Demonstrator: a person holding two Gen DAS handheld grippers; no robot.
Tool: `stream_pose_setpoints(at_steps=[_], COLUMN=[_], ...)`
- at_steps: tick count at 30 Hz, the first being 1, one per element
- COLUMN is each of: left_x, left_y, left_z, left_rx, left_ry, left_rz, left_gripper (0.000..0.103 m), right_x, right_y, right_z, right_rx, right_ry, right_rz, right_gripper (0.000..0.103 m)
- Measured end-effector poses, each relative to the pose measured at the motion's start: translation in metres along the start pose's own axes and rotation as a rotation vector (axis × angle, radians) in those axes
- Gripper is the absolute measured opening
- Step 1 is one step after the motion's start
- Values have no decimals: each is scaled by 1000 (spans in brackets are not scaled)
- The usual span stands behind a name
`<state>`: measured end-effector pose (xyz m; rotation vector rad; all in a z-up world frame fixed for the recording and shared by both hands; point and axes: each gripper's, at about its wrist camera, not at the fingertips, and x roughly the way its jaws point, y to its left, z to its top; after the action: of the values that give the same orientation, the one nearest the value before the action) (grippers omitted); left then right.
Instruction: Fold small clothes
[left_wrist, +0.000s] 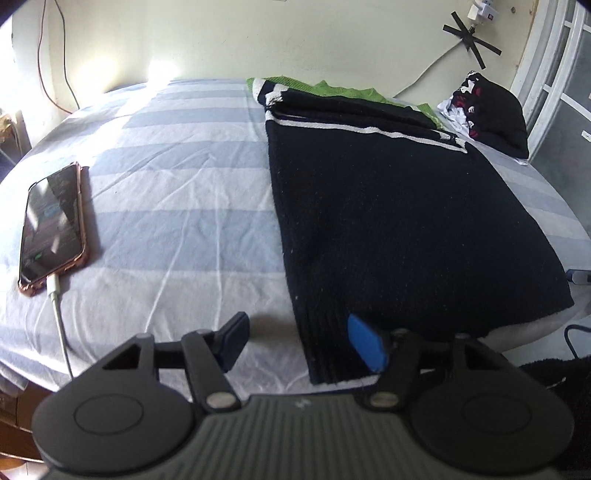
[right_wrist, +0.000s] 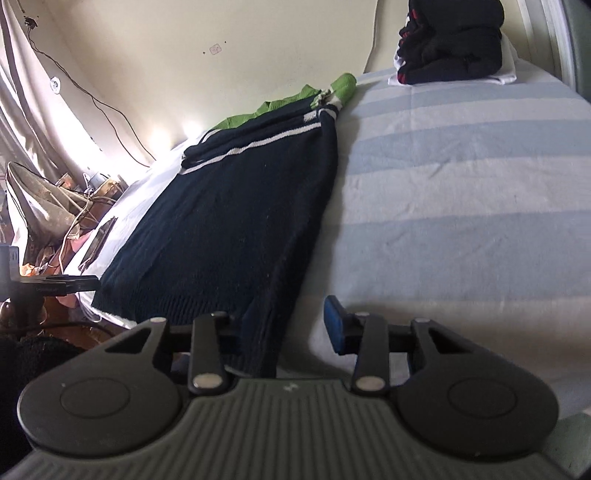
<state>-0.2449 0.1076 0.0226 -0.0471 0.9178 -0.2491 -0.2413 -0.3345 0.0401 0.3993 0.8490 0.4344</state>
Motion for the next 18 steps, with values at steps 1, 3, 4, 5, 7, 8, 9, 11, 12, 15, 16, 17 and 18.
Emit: stream_pose_setpoints(at_steps=[1,3,4,5,7,8,9,11,12,15,16,17,18], left_x=[-1,0,4,9,19,22,22,15,8,-11,-15,-19,-20], left_y=[2,7,9,10,9,9,9,13,18,33,36,39,41], left_z=[-2,-5,-6,-7,-8,-8,-8,-7,-5,5,11,19,28], left_rx=[-16,-70,-98,-129,-160,-171,-184,-198,-223,-299,-314,-324,-329], left_ry=[7,28,39,54,76,87,85,66,39,-35,-62,-89,-113], left_rz=[-9,-48,-71,-94,-127,-141,-148,-169,-195,-287,-309,-328,-341], left_gripper=[62,62,60,58,25,19,16,10,10,10,10,10,10], right_x=[1,4,7,11,17,19,22,22,19,8,6,4,4], right_y=[-1,0,-1,0,2,3,6,6,4,-3,-3,-3,-2], right_z=[-2,-6,-6,-6,-5,-5,-4,-3,-1,10,16,23,32], right_rx=[6,8,13,20,20,12,2,-26,-22,16,23,26,25], right_ry=[8,6,8,6,3,7,10,19,3,-77,-103,-133,-165], right_rz=[13,43,69,89,120,130,131,126,139,178,183,186,186], right_gripper=[44,45,45,45,42,39,22,12,11,11,11,11,11])
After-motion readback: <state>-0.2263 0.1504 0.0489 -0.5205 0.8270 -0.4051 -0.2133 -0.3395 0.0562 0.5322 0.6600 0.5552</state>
